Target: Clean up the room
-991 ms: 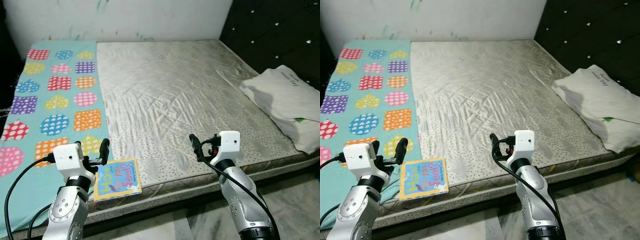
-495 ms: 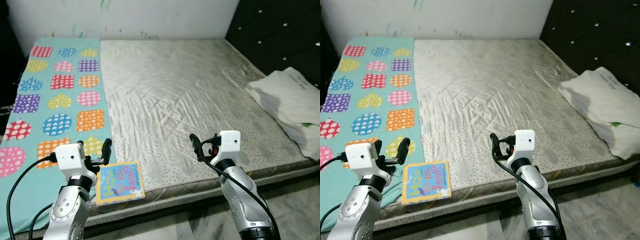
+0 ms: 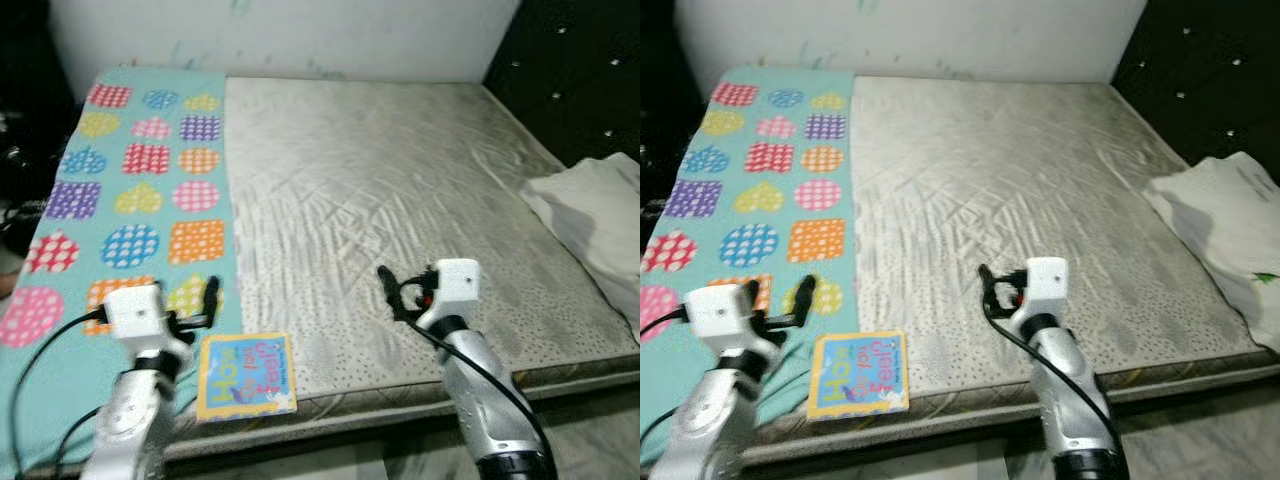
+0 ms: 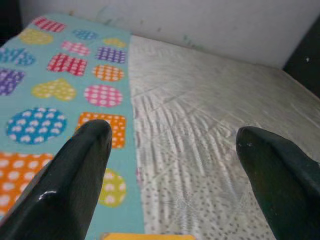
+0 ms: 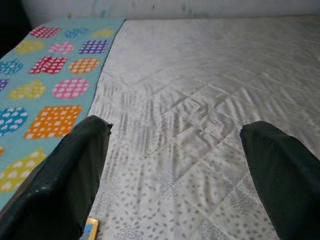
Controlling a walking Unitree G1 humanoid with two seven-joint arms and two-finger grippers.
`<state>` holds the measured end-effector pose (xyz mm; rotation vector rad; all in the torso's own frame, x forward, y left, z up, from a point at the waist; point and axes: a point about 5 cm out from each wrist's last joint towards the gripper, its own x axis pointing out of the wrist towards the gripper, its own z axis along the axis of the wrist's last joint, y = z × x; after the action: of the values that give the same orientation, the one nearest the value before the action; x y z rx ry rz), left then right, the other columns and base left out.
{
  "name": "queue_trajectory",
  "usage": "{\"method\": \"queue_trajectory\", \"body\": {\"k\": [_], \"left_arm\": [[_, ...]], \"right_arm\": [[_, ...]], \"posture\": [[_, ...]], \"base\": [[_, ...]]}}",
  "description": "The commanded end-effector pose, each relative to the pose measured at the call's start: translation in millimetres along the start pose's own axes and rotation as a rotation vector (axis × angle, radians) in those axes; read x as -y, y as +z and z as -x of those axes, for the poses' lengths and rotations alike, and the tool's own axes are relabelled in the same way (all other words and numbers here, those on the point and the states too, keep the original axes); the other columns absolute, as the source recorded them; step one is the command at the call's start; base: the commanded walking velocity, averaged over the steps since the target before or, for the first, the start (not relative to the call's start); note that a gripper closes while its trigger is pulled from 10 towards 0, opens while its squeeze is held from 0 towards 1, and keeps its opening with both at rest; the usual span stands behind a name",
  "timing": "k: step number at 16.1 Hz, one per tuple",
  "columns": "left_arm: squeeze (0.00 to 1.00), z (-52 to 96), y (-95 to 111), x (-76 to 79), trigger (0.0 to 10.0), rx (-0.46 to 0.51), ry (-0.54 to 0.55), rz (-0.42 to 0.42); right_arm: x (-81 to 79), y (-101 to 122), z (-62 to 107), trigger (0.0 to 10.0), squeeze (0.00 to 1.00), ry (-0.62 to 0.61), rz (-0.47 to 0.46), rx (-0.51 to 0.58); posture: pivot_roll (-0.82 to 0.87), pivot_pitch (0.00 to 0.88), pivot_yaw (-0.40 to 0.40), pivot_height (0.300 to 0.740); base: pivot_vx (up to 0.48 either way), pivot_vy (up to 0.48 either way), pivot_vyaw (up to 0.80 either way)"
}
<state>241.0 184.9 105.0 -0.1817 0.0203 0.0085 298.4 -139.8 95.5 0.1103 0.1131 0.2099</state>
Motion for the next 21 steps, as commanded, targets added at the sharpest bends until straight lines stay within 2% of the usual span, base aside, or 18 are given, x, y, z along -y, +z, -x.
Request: {"method": "queue_trajectory", "body": {"k": [1, 8, 18, 21], "left_arm": [[0.00, 0.1, -1.0, 5.4, 10.0, -0.008, -0.021, 0.007], [0.00, 0.0, -2.1, 6.0, 10.0, -0.012, -0.023, 0.008], [0.00, -0.6, -7.1, 4.1, 10.0, -0.048, 0.001, 0.024], [0.00, -0.6, -6.9, 4.7, 10.0, -0.048, 0.000, 0.032]], "right_arm": [[8.1, 0.5, 2.7, 10.0, 0.00, -0.024, 0.008, -0.002], [8.2, -0.2, 2.0, 10.0, 0.00, -0.019, 0.016, -0.004], [8.6, -4.1, 1.7, 10.0, 0.00, -0.020, 0.016, -0.028], [8.9, -4.6, 1.9, 10.0, 0.00, -0.020, 0.018, -0.032]], "posture": [[-0.03, 0.086, -0.089, 0.719], [-0.03, 0.083, -0.089, 0.719], [-0.03, 0.086, -0.089, 0.719], [-0.03, 0.089, -0.090, 0.719]], "base": [[0.247, 0.000, 0.00], [0.271, 0.000, 0.00], [0.000, 0.000, 0.00], [0.000, 0.405, 0.00]]}}
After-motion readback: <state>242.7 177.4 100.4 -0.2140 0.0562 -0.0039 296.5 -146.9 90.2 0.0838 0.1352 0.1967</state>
